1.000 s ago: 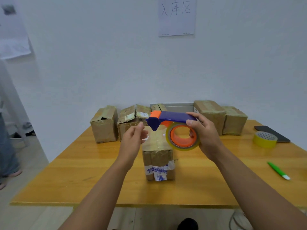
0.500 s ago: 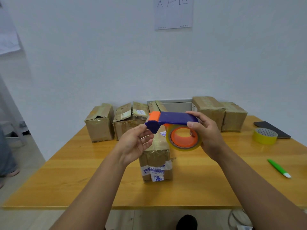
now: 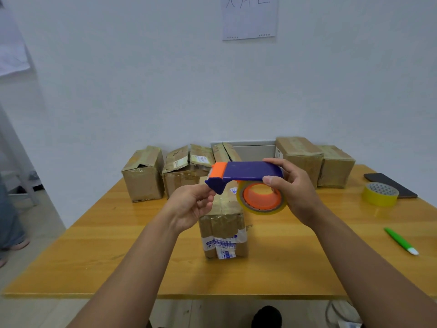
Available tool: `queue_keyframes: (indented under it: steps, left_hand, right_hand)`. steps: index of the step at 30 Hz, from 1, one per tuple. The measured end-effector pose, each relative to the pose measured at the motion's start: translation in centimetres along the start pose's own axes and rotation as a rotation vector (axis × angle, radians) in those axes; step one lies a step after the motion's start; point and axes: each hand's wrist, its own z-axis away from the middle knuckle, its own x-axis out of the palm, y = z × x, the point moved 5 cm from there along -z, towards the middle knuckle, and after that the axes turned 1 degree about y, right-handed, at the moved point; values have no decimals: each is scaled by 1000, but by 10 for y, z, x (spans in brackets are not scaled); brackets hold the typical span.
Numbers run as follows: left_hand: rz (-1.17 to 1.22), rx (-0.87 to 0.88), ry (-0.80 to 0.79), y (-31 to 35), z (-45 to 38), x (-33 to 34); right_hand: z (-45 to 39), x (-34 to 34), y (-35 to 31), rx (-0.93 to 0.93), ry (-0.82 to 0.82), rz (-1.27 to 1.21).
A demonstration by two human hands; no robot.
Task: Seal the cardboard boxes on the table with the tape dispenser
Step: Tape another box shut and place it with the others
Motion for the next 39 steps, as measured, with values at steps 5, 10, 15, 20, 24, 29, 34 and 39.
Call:
queue_keyframes:
  steps: [5,10,15,20,24,29,34,39]
  left_hand:
    - [-227,68,69,9,0,-11]
    - [-293,76,135,23,3,-47]
    - [-321,-12,110,10,11,-62]
    - [-285,-50,163,-4,16,-64]
    - [-299,-60,202,-17,17,-63]
    - [-291,-65,222,-30,16,-62]
    - [-257,-79,198,-42,16,-62]
    - [-222,-51,180,-44,16,-60]
  right_hand:
    - [-1,2,-8,1,-54,71]
    - [-3,-16,-14,4,-27,93]
    - [-2,-20,-10,26,-46,102]
    - [2,-20,-5,47,-53,128]
    - [6,-24,-1,70,-67,156]
    - [9,-28,4,83,-84,182]
    - [11,-29,12,108,-94,200]
    - [12,-30,15,124,-93,197]
